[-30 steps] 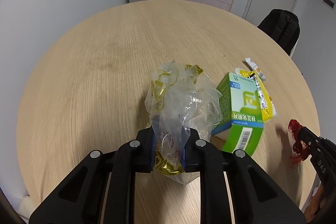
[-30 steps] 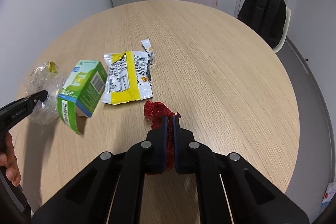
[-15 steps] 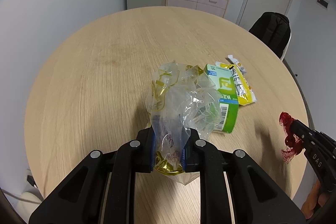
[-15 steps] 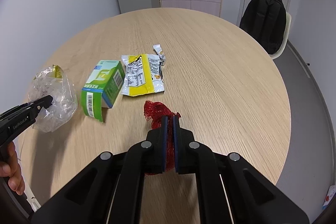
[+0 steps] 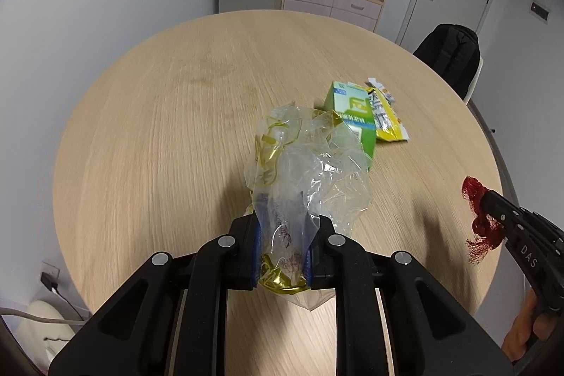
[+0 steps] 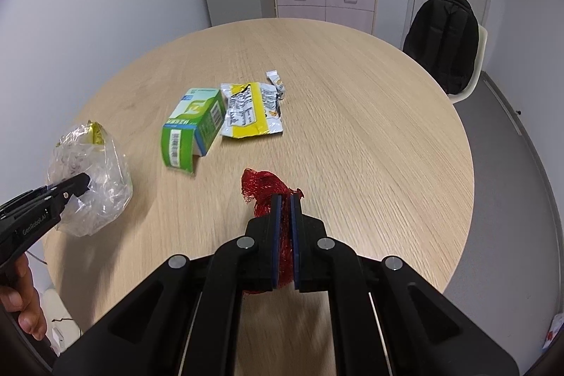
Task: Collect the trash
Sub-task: 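Lift the plastic bag and red net off the table down toward the bin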
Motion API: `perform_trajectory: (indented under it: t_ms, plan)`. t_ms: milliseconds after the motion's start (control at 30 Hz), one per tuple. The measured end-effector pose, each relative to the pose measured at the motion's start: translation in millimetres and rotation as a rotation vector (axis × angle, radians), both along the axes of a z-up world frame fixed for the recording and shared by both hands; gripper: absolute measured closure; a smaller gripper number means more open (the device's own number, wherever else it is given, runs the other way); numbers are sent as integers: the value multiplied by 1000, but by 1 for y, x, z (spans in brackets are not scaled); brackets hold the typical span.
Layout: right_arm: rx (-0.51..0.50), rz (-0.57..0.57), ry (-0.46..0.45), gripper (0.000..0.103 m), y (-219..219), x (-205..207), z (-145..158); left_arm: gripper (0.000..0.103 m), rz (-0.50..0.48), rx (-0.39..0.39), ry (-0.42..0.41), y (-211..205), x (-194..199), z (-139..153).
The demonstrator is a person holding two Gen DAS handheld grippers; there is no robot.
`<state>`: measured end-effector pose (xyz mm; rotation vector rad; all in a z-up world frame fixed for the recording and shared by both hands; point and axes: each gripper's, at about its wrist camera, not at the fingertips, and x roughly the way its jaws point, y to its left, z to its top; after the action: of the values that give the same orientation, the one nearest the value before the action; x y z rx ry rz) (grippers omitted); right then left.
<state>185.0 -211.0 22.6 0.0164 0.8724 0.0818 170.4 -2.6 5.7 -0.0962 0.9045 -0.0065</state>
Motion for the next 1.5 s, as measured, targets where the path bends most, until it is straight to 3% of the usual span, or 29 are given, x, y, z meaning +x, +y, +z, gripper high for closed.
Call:
perform_trajectory:
  t_ms: [733,1200,1500]
  plan:
    - [16,10,-48,98,-10,-130,5,87,-33,1,-21,-35,-125,-9]
    - [36,-24,-62,98,-33,-205,-16,87,-75,11,-36,-59,-206,-42]
    - [29,-51,-59,98,-46,-232,-42,87,-98,13,-16,-75,-235,-72]
